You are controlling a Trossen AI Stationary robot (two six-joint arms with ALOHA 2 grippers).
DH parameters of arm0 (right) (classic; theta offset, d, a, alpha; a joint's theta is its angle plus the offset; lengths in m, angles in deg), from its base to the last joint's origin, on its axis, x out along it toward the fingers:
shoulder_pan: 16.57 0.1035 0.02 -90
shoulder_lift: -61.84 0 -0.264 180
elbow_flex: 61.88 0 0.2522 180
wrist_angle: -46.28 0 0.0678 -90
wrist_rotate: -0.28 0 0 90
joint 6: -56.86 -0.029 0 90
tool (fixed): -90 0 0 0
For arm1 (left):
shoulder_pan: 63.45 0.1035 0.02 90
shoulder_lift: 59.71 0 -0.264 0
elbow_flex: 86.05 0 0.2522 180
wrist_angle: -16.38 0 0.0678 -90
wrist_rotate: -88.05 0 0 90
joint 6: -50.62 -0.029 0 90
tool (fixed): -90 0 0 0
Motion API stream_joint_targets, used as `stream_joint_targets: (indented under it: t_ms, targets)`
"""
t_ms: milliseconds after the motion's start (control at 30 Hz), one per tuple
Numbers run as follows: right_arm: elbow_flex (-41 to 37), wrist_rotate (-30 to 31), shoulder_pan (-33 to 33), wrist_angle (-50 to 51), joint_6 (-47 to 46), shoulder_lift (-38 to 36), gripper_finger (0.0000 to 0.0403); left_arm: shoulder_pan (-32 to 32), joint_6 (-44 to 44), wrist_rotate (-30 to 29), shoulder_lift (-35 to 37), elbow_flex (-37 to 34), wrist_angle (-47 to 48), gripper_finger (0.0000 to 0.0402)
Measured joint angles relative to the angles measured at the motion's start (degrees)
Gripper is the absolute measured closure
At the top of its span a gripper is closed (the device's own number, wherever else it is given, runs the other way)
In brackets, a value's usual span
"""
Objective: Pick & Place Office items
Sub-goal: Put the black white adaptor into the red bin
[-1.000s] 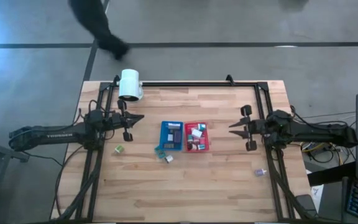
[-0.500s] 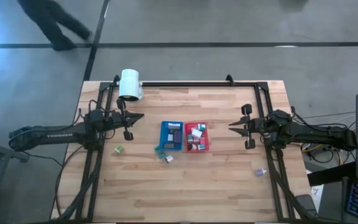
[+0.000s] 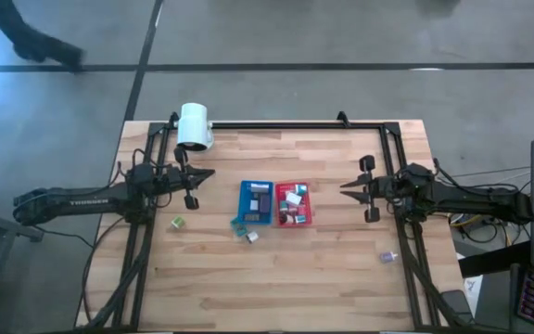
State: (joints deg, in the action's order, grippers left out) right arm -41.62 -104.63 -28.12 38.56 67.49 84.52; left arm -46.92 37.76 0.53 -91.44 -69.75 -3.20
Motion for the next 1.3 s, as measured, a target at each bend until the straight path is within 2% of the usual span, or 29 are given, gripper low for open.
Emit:
stream_joint_targets:
  t_ms: [267, 567, 800, 1033, 1200, 1300]
  targets:
    - [0.00, 0.00, 0.00, -2.96, 0.94, 3.64, 0.0344, 0.00, 0.02, 0.00, 0.00, 0.00, 0.00, 0.0390]
    - [3.67, -0.20, 1.35, -4.84, 0.97, 13.70, 0.0344, -0.02, 0.02, 0.00, 0.00, 0.00, 0.00, 0.0390]
    - [11.25, -0.15, 6.52, -4.37, 4.90, 27.66, 0.0344, -0.04, 0.02, -0.07, 0.00, 0.00, 0.95, 0.0390]
    - [22.75, -0.11, 11.02, -3.64, 6.34, 45.42, 0.0344, -0.04, 1.97, -0.23, -0.01, 0.00, 1.29, 0.0390]
    - [32.32, 0.16, 12.84, 3.12, 6.08, 56.67, 0.0344, -0.04, 5.94, -1.52, -0.04, 0.00, 1.73, 0.0390]
    - [37.54, 3.86, 15.03, 7.16, 6.36, 62.77, 0.0344, -0.03, 7.02, -2.12, -0.04, 0.00, 1.88, 0.0390]
